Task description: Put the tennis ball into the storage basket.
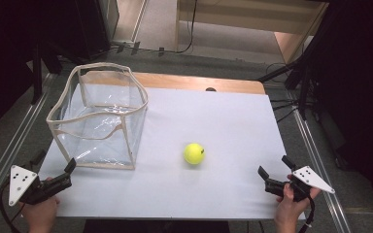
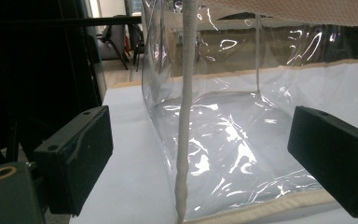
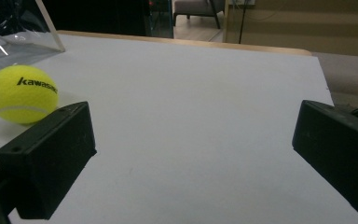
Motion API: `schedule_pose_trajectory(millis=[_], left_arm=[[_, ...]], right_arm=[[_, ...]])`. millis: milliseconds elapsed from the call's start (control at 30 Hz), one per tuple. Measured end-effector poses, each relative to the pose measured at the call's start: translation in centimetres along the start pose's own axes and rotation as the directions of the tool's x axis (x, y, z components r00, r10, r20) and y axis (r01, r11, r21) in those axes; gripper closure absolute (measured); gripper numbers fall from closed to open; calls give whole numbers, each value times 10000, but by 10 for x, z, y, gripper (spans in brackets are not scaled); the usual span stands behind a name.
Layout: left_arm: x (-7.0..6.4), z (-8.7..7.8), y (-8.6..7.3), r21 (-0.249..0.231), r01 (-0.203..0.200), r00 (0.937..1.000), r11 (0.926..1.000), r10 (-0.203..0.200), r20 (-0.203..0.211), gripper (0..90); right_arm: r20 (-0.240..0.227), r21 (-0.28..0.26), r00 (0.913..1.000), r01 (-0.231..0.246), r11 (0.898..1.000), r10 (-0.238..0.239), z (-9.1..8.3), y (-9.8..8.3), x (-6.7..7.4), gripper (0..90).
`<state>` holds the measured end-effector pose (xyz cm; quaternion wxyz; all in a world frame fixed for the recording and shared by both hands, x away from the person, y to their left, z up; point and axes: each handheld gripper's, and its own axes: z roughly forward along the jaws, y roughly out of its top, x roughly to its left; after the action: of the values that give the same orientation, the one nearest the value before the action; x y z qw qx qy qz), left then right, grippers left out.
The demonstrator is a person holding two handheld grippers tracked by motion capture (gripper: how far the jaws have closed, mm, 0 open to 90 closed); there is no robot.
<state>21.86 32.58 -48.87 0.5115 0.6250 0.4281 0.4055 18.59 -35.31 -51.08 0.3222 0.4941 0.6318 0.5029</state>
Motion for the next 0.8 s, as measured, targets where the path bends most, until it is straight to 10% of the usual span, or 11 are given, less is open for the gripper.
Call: schedule_pose_trajectory(millis=[800], left_arm=[[-2,0,0,-15,-156,9999,9999,156,-48,69]], right_arm=[[-1314,1512,9864,1182,9814,-986,32,35,39,0]])
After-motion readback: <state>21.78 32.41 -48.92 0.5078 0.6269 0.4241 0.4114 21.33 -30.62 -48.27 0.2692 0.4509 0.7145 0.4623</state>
